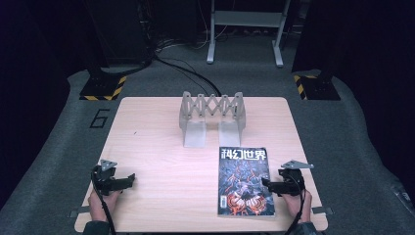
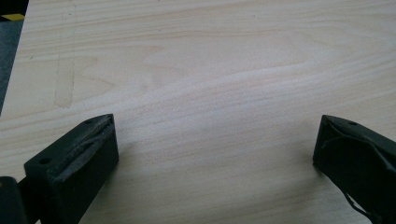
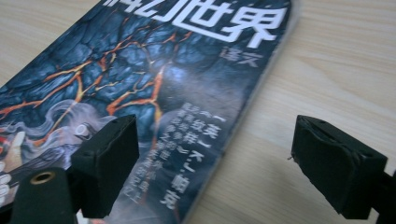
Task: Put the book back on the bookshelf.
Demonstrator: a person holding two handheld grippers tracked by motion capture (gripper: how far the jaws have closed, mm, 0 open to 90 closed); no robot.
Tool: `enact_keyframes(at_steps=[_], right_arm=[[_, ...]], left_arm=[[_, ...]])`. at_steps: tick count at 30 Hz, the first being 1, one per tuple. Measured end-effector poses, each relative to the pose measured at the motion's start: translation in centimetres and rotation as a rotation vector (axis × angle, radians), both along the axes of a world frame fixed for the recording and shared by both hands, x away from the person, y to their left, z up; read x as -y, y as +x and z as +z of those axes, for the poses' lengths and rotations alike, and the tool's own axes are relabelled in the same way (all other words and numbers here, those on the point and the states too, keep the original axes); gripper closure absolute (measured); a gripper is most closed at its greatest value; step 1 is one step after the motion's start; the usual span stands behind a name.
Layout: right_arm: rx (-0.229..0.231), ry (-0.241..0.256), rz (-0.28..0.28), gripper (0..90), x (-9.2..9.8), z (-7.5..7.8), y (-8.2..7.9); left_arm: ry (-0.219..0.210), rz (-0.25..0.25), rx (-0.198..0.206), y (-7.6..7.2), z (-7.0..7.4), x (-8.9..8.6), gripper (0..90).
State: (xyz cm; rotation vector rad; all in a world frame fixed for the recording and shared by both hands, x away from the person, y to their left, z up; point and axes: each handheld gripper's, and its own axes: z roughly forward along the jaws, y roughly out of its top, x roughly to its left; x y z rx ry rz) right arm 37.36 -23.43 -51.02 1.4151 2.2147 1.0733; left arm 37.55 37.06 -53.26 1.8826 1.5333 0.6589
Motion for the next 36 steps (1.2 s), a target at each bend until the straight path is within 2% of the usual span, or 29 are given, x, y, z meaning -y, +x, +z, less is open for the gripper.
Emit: enact_keyframes(at_steps=[7,9,10,11,13,15,19,21,23,36], right_arm=[[-0.047,0.009,0.049,24.6,-1.8,-0.4,0.4],[-0.055,-0.028,0.043,26.0,-2.1,-0.5,0.6],[-0.048,-0.031,0.029,27.4,-2.3,-0.5,0.5],[-0.044,-0.04,0.04,29.2,-2.1,-0.5,0.5],[-0.066,-0.028,0.018,31.4,-2.1,-0.4,0.3],[-0.06,-0.032,0.026,32.1,-1.9,-0.4,0.2],[-0.046,-0.017,0.002,34.2,-2.0,-0.6,-0.2],[-0.056,-0.006,-0.019,34.8,-2.1,-0.5,-0.4],[-0.038,-0.014,-0.021,35.3,-2.1,-0.6,-0.5],[-0.043,-0.015,-0.037,37.5,-3.9,-0.6,-1.1]], left_arm=[[0.0,0.001,-0.001,0.0,0.0,0.0,0.1],[-0.001,0.002,-0.001,0.0,0.0,0.0,0.1],[-0.001,0.003,0.001,0.0,0.0,0.0,0.1],[-0.001,0.002,-0.002,0.0,0.0,0.0,0.1],[-0.001,0.002,-0.001,0.0,0.0,0.0,0.1],[0.0,0.002,-0.001,0.0,0.0,0.0,0.1],[-0.001,0.004,-0.001,0.0,0.0,0.0,0.0],[-0.002,0.005,0.0,0.0,0.0,0.0,0.0],[-0.002,0.005,-0.001,0.0,0.0,0.0,0.0],[-0.002,0.007,-0.001,0.0,0.0,0.1,0.1]])
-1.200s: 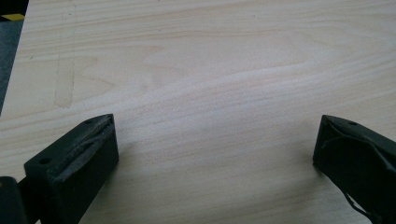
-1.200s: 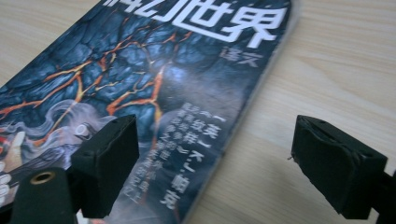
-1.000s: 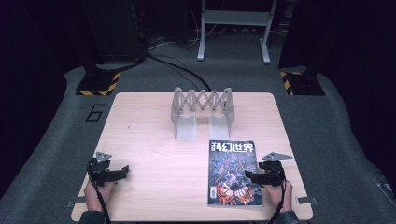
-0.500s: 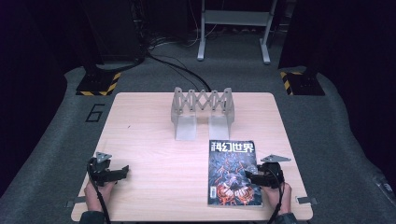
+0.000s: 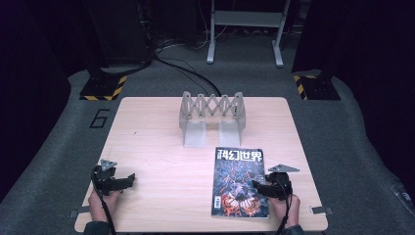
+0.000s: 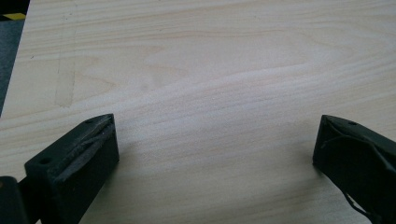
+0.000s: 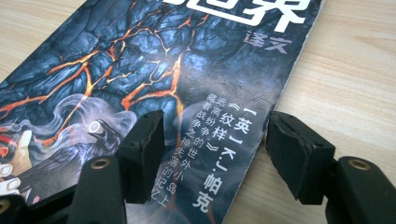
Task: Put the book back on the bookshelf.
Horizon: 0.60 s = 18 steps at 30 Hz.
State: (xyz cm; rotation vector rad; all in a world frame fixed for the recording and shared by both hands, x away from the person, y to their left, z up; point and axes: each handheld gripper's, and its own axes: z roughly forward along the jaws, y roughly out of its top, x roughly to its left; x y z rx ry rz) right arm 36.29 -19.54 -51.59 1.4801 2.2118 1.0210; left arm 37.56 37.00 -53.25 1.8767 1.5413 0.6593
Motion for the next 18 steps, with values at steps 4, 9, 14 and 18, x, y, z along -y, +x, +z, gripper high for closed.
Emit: enact_keyframes(at_steps=[4,9,14,18], right_arm=[[-0.011,0.009,-0.029,38.2,-1.0,0.0,-0.2],[-0.008,0.008,-0.028,38.6,-1.7,0.0,-0.2],[0.005,0.013,-0.033,39.0,-2.7,-0.1,-0.3],[0.006,0.013,-0.032,39.0,-3.4,-0.1,-0.4]], left_arm=[[0.0,-0.001,0.0,0.0,0.0,0.0,0.0],[0.002,-0.003,0.0,0.0,0.0,0.0,0.0],[0.001,-0.02,-0.002,-0.1,0.0,0.0,0.0],[0.003,-0.004,0.002,-0.2,0.0,0.2,0.1]])
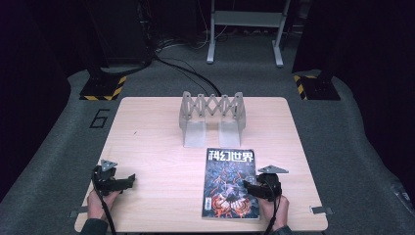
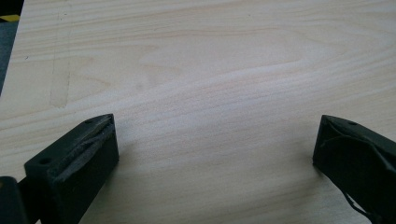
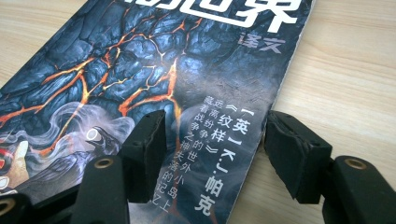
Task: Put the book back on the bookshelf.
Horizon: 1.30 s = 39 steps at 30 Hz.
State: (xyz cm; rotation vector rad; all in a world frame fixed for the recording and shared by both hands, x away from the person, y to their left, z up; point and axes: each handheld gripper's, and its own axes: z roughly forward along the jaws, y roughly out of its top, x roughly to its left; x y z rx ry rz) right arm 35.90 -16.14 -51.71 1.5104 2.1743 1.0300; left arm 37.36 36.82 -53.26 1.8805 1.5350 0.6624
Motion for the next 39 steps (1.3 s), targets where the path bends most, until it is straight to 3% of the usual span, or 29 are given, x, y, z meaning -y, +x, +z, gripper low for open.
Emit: enact_keyframes(at_steps=[5,9,12,16,18,22,25,29,31,32,36,39], right_arm=[[-0.001,0.005,-0.012,39.1,-1.0,0.0,0.0],[0.003,0.006,-0.012,39.4,-1.7,0.0,0.2],[0.008,-0.003,0.006,39.5,-2.2,-0.1,0.2],[0.006,0.012,-0.003,39.7,-2.9,-0.1,0.4],[0.004,0.019,-0.011,39.8,-3.1,-0.1,0.4],[0.021,0.018,-0.003,39.8,-3.4,-0.2,0.4],[0.02,0.016,0.0,39.9,-3.4,-0.2,0.3],[0.015,0.014,0.001,40.8,-3.5,-0.2,0.4],[0.015,0.023,-0.008,41.4,-3.7,-0.2,0.3],[0.018,0.022,-0.006,41.7,-3.7,-0.2,0.3],[0.021,0.018,-0.001,42.3,-4.3,-0.2,0.4],[0.005,0.009,0.013,42.2,-4.9,-0.1,0.5]], left_arm=[[0.002,0.023,-0.004,-0.9,0.0,1.0,0.1],[0.008,0.092,-0.032,-1.2,0.5,1.9,0.0],[-0.016,0.082,0.01,-1.5,1.0,2.9,0.0],[-0.041,0.017,0.044,-1.6,1.6,5.1,0.0],[-0.05,-0.042,0.029,-1.4,1.7,6.6,0.0],[-0.042,-0.135,0.038,-1.0,1.5,10.1,0.0],[-0.012,-0.207,0.005,-0.7,1.0,12.3,0.1],[0.012,-0.281,-0.006,-0.2,0.2,14.5,0.0],[0.005,-0.303,-0.003,0.0,0.2,15.1,0.0],[0.02,-0.325,-0.019,0.2,0.3,15.2,0.0],[0.037,-0.351,-0.017,0.7,0.3,16.0,0.0],[0.035,-0.343,-0.016,0.9,0.2,16.5,0.0]])
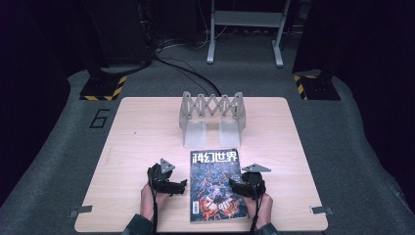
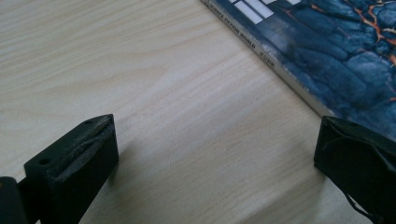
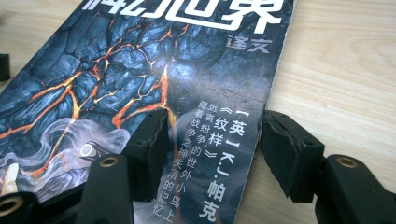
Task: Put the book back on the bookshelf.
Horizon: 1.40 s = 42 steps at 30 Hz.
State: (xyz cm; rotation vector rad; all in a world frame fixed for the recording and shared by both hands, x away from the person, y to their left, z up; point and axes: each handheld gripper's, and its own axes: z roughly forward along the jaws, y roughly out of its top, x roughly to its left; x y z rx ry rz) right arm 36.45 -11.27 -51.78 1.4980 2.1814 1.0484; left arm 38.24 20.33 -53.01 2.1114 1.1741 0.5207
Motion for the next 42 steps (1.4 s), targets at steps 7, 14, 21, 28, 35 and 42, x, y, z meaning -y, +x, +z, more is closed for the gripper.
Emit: enact_keyframes(at_steps=[7,14,21,28,35,42], right_arm=[[-0.015,-0.01,0.104,42.1,0.0,0.1,0.5],[-0.077,-0.018,0.187,36.9,1.4,0.6,1.9],[-0.169,-0.084,0.244,30.1,0.7,1.4,3.5],[-0.216,-0.128,0.245,30.1,-0.4,1.8,4.4],[-0.28,-0.178,0.256,31.3,-1.1,2.2,5.2],[-0.293,-0.185,0.275,33.6,-1.2,2.3,5.6]], left_arm=[[0.0,0.001,0.001,0.3,0.0,0.4,0.0],[-0.001,0.0,0.001,0.3,0.0,0.4,0.0],[-0.001,-0.001,0.002,0.3,0.0,0.4,0.0],[-0.001,-0.001,0.001,0.3,0.0,0.4,0.0],[0.0,-0.002,0.002,0.3,0.0,0.4,0.1],[-0.004,0.002,0.002,0.3,0.0,0.4,0.2]])
